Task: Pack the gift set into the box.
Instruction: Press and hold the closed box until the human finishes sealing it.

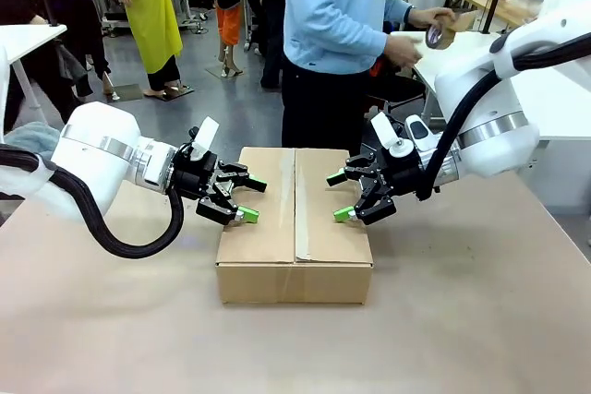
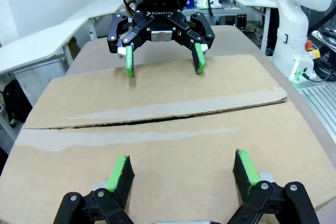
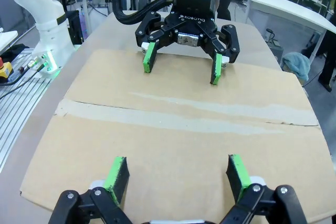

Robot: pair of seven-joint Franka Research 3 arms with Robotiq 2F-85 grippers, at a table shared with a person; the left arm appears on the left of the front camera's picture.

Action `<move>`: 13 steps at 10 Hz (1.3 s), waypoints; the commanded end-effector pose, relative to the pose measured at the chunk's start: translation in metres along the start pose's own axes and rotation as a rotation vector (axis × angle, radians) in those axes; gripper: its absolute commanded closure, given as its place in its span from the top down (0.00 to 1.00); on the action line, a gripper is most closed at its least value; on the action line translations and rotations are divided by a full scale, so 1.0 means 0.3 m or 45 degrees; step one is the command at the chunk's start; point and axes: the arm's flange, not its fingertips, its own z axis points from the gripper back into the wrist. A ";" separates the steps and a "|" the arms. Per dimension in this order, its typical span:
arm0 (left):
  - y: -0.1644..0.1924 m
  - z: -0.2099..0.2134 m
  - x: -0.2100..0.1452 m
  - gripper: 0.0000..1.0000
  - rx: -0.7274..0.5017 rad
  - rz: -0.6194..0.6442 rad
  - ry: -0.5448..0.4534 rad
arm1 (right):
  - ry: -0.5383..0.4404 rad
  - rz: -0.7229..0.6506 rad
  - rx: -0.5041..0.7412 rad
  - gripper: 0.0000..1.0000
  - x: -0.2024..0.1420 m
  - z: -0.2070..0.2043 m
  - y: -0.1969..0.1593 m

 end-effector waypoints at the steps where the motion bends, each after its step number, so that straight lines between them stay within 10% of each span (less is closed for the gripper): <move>1: -0.008 -0.003 -0.003 1.00 -0.006 -0.009 0.003 | 0.009 0.030 -0.006 1.00 -0.009 0.002 0.007; 13: -0.008 -0.003 -0.003 1.00 -0.006 -0.009 0.003 | 0.009 0.030 -0.006 1.00 -0.009 0.002 0.007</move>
